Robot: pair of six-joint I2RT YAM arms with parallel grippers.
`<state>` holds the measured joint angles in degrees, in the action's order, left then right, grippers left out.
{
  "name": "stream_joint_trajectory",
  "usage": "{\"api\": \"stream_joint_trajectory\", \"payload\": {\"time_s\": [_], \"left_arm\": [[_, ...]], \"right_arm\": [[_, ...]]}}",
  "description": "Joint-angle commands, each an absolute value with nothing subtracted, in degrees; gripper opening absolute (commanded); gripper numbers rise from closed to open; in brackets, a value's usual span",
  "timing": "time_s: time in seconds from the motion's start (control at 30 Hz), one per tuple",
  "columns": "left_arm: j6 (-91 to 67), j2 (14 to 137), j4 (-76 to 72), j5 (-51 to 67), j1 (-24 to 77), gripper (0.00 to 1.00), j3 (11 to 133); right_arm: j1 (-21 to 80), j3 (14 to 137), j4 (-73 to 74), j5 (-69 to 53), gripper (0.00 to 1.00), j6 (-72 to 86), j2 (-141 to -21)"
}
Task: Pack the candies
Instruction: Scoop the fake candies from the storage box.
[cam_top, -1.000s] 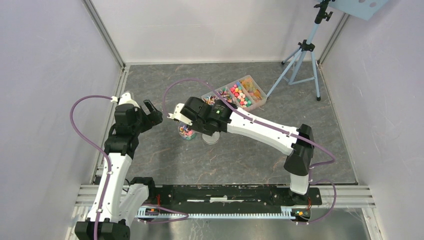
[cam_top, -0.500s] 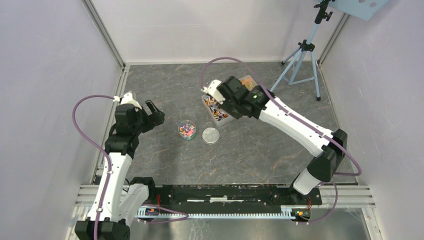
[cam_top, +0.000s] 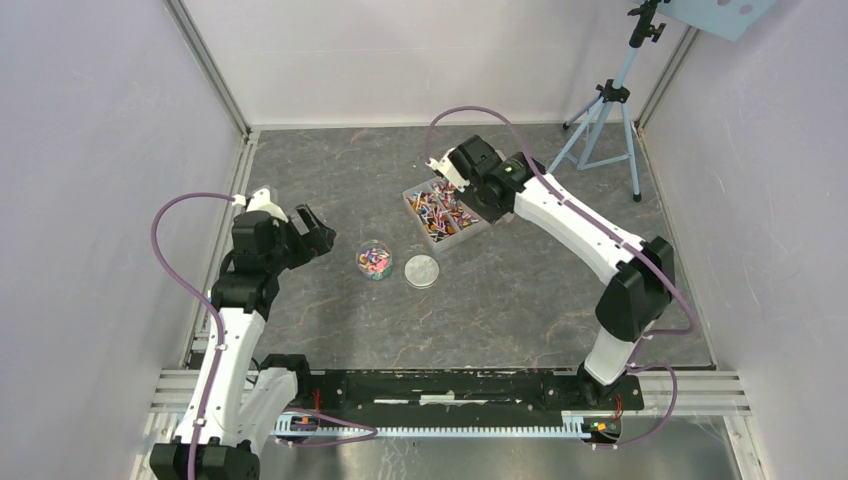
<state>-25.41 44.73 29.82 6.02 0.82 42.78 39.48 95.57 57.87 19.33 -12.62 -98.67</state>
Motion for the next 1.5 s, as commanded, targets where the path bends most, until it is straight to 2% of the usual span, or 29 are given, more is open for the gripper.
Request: {"api": "stream_joint_trajectory", "payload": {"time_s": [0.0, 0.53, 1.03, 1.47], "left_arm": [[-21.7, 44.2, 27.1, 6.9, 1.0, 1.00, 42.9], [-21.6, 44.1, 27.2, 6.6, 1.0, 1.00, 42.9], [-22.8, 44.6, 27.0, 7.5, 1.1, 0.98, 42.7], [-22.9, 44.9, 26.8, 7.7, 1.1, 0.97, 42.7]], "right_arm": [[38.9, 98.2, 56.9, 19.3, 0.00, -13.9, -100.7], [38.3, 99.8, 53.5, 16.6, 0.00, -14.2, -109.6], [36.0, 75.6, 29.4, 12.0, 0.00, -11.8, -100.5], [34.7, 72.4, 22.6, 10.0, 0.00, -12.2, -100.0]]}}
